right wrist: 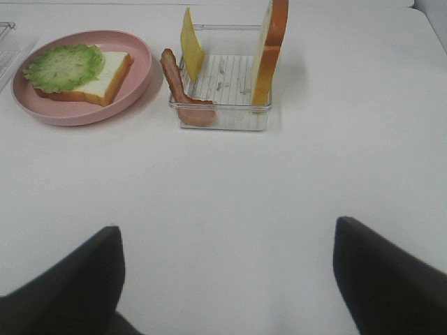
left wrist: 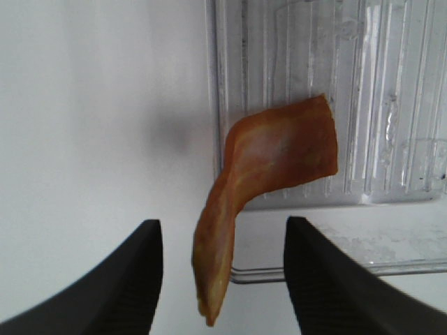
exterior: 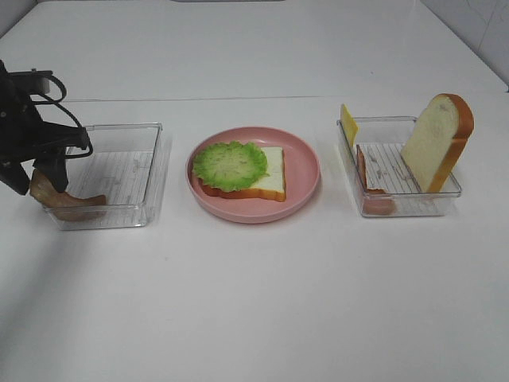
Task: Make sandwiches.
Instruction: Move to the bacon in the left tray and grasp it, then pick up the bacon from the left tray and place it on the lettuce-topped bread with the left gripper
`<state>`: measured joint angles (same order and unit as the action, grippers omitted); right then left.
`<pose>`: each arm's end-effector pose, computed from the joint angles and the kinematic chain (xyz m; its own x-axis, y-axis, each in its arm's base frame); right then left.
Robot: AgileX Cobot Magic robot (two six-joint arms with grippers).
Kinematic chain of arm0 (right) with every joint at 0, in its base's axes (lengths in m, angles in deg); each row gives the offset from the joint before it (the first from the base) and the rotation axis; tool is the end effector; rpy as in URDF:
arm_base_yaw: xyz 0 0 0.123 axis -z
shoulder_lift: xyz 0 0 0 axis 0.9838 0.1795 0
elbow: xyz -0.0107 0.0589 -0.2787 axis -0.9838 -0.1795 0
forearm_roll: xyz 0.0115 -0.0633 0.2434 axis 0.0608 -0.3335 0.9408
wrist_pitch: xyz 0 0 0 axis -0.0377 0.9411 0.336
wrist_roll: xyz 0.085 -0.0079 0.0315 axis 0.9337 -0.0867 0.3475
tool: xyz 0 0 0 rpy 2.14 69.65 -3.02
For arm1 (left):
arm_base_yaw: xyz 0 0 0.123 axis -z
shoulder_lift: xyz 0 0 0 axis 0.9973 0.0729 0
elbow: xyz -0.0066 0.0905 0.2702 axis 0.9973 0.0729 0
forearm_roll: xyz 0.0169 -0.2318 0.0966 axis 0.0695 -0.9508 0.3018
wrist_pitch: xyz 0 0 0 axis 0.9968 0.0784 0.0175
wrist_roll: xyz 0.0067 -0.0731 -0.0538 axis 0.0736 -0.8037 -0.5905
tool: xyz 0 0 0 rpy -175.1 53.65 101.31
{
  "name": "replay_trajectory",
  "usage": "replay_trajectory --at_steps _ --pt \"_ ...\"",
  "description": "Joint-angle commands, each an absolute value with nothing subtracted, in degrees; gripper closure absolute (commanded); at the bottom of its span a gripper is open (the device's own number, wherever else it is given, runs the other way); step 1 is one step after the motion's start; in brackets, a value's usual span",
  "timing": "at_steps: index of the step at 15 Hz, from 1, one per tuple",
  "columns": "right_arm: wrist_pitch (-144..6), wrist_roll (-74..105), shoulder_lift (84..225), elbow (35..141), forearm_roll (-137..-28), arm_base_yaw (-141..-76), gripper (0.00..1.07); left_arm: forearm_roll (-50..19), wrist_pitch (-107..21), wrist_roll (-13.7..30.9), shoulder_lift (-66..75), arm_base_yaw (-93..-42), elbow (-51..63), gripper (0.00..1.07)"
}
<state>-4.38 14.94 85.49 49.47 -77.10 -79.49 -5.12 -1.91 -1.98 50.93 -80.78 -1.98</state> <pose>-0.0066 0.0074 0.2785 -0.4499 -0.0456 -0.8919 -0.0908 0.9959 -0.0051 0.3868 -0.0392 0.1617 -0.9913 -0.0752 -0.1083 -0.0674 0.9950 -0.0739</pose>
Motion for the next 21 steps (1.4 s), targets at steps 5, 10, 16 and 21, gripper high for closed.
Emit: replay_trajectory --at_steps 5,10,16,21 --pt "-4.9 14.6 84.8 49.3 -76.8 -79.1 0.3 -4.9 -3.6 -1.9 51.1 -80.7 -2.0 0.69" --pt "-4.9 14.6 84.8 49.3 -76.8 -79.1 0.3 -5.1 -4.8 -2.0 51.1 -80.7 -2.0 0.95" --pt "-4.9 14.6 84.8 49.3 -76.8 -79.1 0.3 -5.6 -6.1 -1.8 50.6 -80.7 -2.0 1.07" --pt "-4.9 14.6 84.8 49.3 -76.8 -79.1 0.3 -10.2 -3.1 1.3 46.1 -80.7 -7.0 1.07"
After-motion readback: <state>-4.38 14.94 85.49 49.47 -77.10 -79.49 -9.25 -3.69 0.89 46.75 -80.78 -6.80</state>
